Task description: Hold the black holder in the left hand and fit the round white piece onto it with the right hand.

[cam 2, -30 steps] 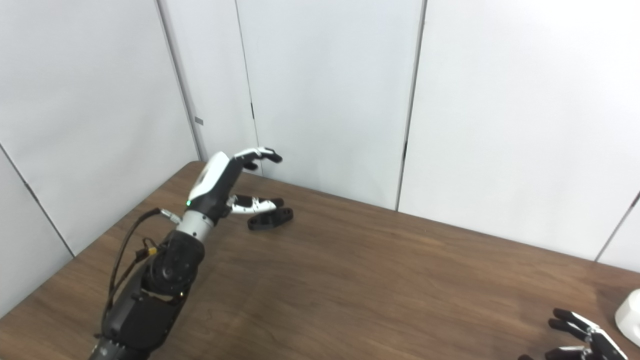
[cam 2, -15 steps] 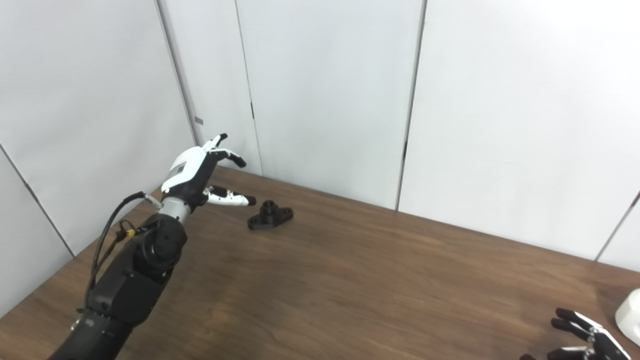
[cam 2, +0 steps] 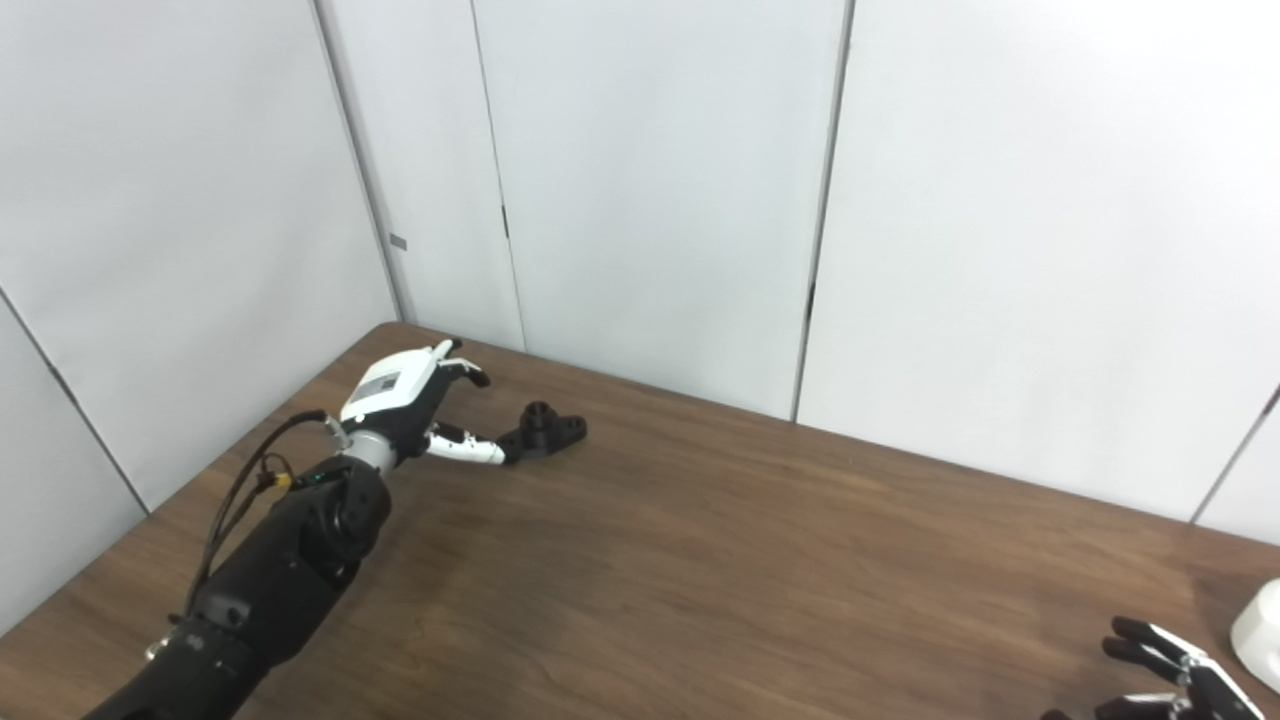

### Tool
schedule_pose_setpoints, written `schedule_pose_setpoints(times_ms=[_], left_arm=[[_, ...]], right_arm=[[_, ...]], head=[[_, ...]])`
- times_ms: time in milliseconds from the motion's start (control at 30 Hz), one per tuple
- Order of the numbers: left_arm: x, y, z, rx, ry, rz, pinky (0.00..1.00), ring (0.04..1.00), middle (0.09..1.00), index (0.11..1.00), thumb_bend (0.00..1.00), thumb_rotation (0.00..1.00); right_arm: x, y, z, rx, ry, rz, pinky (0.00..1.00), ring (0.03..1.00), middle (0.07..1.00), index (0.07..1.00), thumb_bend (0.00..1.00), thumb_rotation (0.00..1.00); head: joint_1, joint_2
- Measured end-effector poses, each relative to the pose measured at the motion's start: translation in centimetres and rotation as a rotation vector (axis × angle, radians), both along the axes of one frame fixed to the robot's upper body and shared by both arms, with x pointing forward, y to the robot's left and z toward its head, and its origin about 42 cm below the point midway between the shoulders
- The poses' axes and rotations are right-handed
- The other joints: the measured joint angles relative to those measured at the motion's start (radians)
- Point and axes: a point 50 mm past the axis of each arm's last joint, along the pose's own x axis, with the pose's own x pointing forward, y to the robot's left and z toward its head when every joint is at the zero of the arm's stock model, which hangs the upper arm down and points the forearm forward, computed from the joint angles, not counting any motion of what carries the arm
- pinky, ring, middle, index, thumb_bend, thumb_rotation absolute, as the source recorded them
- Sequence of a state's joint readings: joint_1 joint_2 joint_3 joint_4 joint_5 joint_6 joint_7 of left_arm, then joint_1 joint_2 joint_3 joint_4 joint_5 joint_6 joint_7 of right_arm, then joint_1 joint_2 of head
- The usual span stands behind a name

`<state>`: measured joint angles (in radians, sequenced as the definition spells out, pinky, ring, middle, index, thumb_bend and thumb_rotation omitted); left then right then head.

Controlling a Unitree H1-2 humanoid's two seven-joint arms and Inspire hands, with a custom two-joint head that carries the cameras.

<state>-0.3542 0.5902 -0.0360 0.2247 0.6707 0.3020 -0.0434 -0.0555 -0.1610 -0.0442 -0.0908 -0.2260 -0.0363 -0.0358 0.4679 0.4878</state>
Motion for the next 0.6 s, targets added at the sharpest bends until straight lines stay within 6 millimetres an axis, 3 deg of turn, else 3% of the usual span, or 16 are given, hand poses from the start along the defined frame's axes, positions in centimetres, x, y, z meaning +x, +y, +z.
schedule_pose_setpoints(times_ms=[433,600], left_arm=[[1.2,-0.1,-1.5,0.067,0.078,0.005,0.9,1.0,1.0,0.777,1.0,0.42],[1.4,0.1,-1.7,0.067,0.086,0.015,0.98,1.0,1.0,0.781,1.0,0.39]], right_arm=[[-0.2,0.0,0.1,-0.008,0.014,-0.009,0.42,0.463,0.694,0.718,0.51,0.0],[-0.2,0.0,0.1,-0.003,0.013,-0.008,0.42,0.463,0.692,0.718,0.51,0.0]], head=[[-0.011,0.003],[-0.011,0.005]])
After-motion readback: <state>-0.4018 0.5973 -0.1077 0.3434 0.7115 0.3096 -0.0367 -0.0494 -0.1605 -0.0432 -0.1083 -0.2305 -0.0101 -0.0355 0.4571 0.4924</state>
